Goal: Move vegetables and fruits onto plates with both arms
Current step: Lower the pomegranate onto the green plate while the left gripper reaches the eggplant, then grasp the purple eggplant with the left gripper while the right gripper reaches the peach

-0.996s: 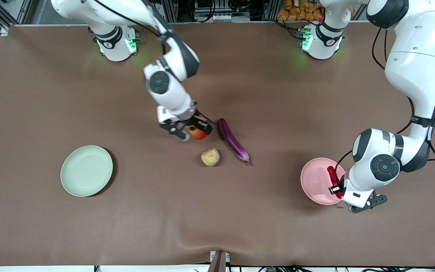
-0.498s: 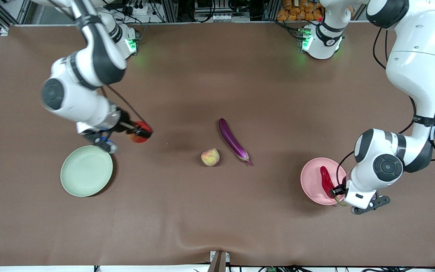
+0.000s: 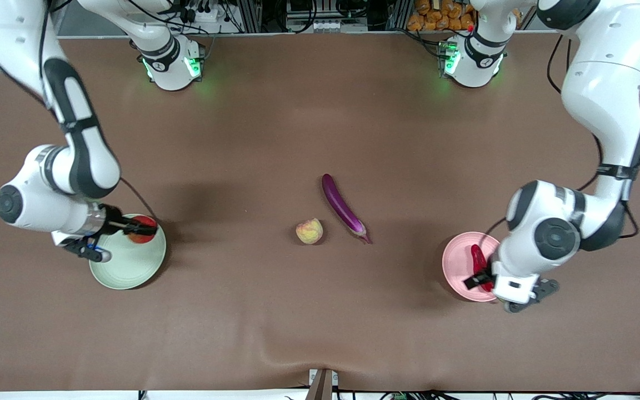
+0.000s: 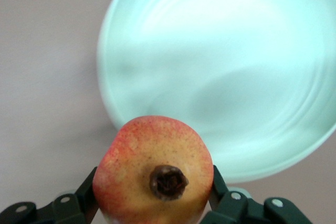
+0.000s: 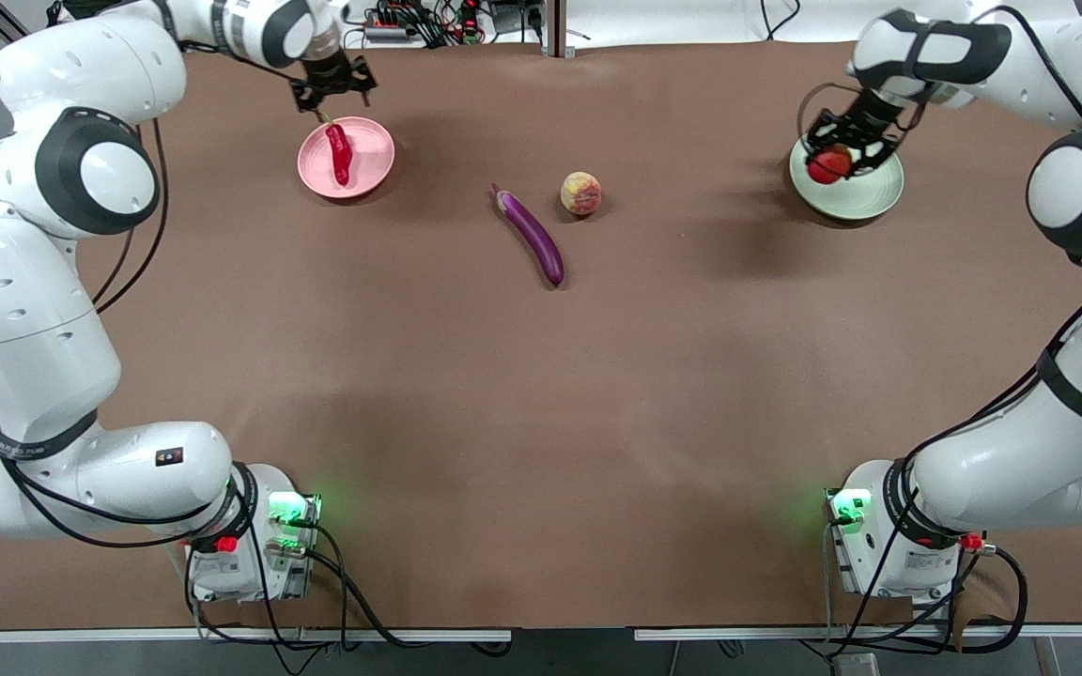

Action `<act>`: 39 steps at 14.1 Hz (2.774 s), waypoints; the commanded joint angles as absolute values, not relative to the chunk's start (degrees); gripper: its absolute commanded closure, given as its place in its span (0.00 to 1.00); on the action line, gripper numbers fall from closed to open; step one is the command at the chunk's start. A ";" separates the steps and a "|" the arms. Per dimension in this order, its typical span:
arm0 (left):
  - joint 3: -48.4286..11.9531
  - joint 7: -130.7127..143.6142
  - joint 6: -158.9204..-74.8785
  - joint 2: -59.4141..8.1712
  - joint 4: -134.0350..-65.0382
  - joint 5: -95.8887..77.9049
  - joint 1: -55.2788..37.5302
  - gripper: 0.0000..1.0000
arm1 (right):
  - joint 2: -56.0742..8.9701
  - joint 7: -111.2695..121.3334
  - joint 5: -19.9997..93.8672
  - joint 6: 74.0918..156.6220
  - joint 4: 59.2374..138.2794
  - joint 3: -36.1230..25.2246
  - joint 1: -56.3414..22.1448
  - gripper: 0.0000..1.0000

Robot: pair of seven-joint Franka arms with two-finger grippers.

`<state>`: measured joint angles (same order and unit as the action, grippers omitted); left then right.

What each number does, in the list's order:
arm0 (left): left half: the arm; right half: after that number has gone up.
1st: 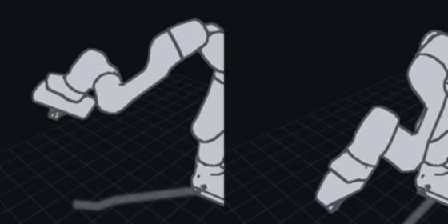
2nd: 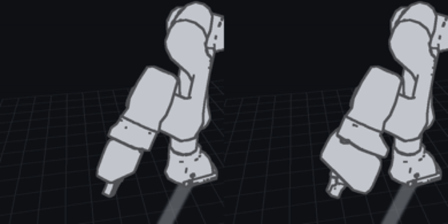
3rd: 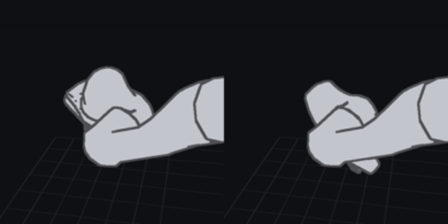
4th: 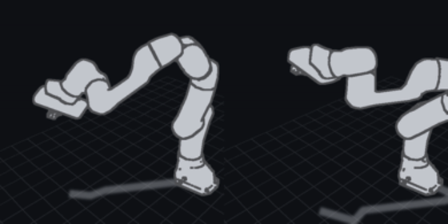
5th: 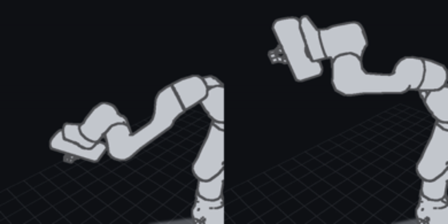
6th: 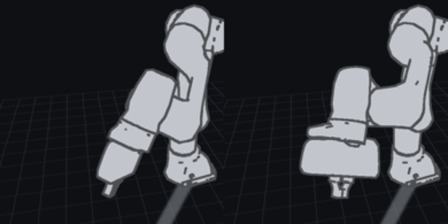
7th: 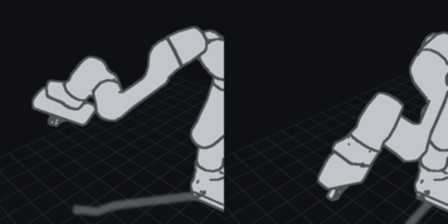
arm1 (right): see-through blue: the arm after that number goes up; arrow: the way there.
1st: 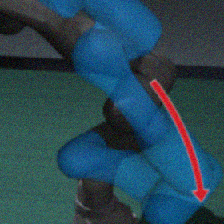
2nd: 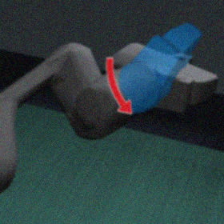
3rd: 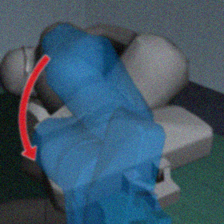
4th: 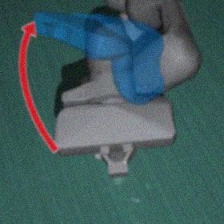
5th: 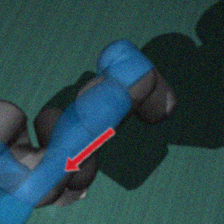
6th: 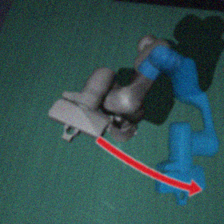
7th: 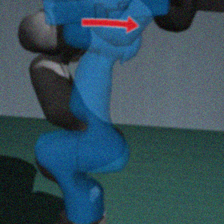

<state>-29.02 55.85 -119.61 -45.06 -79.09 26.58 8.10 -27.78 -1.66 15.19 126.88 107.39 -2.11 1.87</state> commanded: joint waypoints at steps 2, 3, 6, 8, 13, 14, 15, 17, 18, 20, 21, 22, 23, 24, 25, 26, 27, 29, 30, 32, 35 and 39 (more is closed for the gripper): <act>-29.27 74.48 -117.51 -44.03 -80.07 26.81 1.60 0.00 | -32.08 9.38 14.24 130.69 105.64 -0.79 6.32 0.43; -29.27 78.88 -117.51 -44.03 -79.98 26.81 -0.33 0.00 | -32.25 11.06 14.41 130.69 105.64 -0.70 7.20 0.38; -29.18 88.83 -117.77 -45.17 -79.63 27.07 -6.75 0.00 | -32.34 11.78 14.41 130.34 105.56 -0.70 7.65 0.00; -28.66 92.97 -118.47 -45.61 -79.54 27.25 -10.53 0.00 | -31.91 11.17 14.41 129.90 105.64 -0.70 7.04 0.00; -28.65 103.52 -118.56 -46.84 -80.33 27.25 -15.46 0.00 | -28.05 1.88 14.59 124.64 105.56 -0.18 3.79 0.00; -28.65 104.58 -118.65 -47.63 -80.33 26.99 -16.34 0.00 | -27.17 -1.63 14.59 123.67 105.56 -0.18 2.39 0.00; -28.65 105.81 -119.52 -48.51 -80.33 27.24 -17.39 0.00 | -26.20 -5.50 14.59 123.31 105.64 -0.18 0.72 0.00; -27.95 108.10 -121.55 -50.00 -80.42 27.51 -18.98 0.00 | -25.05 -14.19 14.59 123.22 105.64 -0.26 -2.71 0.00; -27.78 108.37 -122.25 -50.36 -80.42 27.42 -20.12 0.00 | -24.79 -18.24 14.59 123.31 105.56 -0.18 -3.77 0.00; -27.07 109.68 -123.92 -51.41 -80.51 27.51 -21.26 0.00 | -24.35 -25.28 14.59 123.48 105.47 -0.18 -6.75 0.00; -26.64 109.95 -124.01 -51.76 -80.77 27.51 -21.53 0.00 | -24.35 -28.27 14.59 123.75 105.38 -0.18 -7.99 0.00; -26.02 109.95 -124.19 -51.94 -82.08 27.60 -21.97 0.01 | -24.52 -30.82 14.68 123.92 105.21 -0.18 -9.13 0.00; -25.58 109.95 -124.97 -51.94 -82.61 27.60 -21.97 0.19 | -24.70 -33.37 14.68 124.01 104.77 -0.18 -10.36 0.00; -25.49 109.95 -125.24 -51.94 -82.70 27.68 -21.97 0.62 | -24.87 -35.49 14.68 124.01 104.16 -0.18 -11.42 0.00; -25.49 109.34 -125.16 -51.42 -82.79 27.77 -21.62 1.00 | -24.96 -37.33 14.68 124.01 103.72 -0.18 -12.21 0.00; -25.58 108.55 -124.98 -51.07 -82.79 27.95 -20.75 1.00 | -25.05 -39.01 14.68 124.10 103.45 -0.18 -13.00 0.00; -25.49 107.07 -124.63 -50.11 -82.88 28.04 -20.31 1.00 | -25.14 -40.33 14.76 124.45 103.36 -0.18 -13.79 0.00; -25.58 100.49 -123.23 -47.91 -82.88 28.04 -18.03 1.00 | -25.57 -44.89 14.85 126.29 103.27 -0.18 -15.28 0.00; -25.84 97.07 -120.96 -46.68 -82.53 27.95 -16.89 1.00 | -25.84 -47.70 14.77 127.08 103.01 -0.18 -16.69 0.00; -26.28 87.59 -118.05 -43.43 -82.44 27.08 -12.94 1.00 | -27.59 -52.88 14.77 128.84 101.17 -0.18 -19.50 0.00; -27.25 72.56 -116.19 -41.05 -82.35 27.07 -6.26 1.00 | -33.29 -62.28 14.59 128.67 93.81 -0.26 -23.98 0.00; -27.07 52.43 -116.37 -41.48 -82.00 27.25 2.35 1.00 | -41.46 -79.24 13.54 128.67 83.26 -0.70 -33.20 0.00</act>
<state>-26.19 60.39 -116.72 -41.56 -81.10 26.97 -1.21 -35.87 -71.64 14.61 129.40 90.85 0.23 -29.13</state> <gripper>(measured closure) 0.652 0.000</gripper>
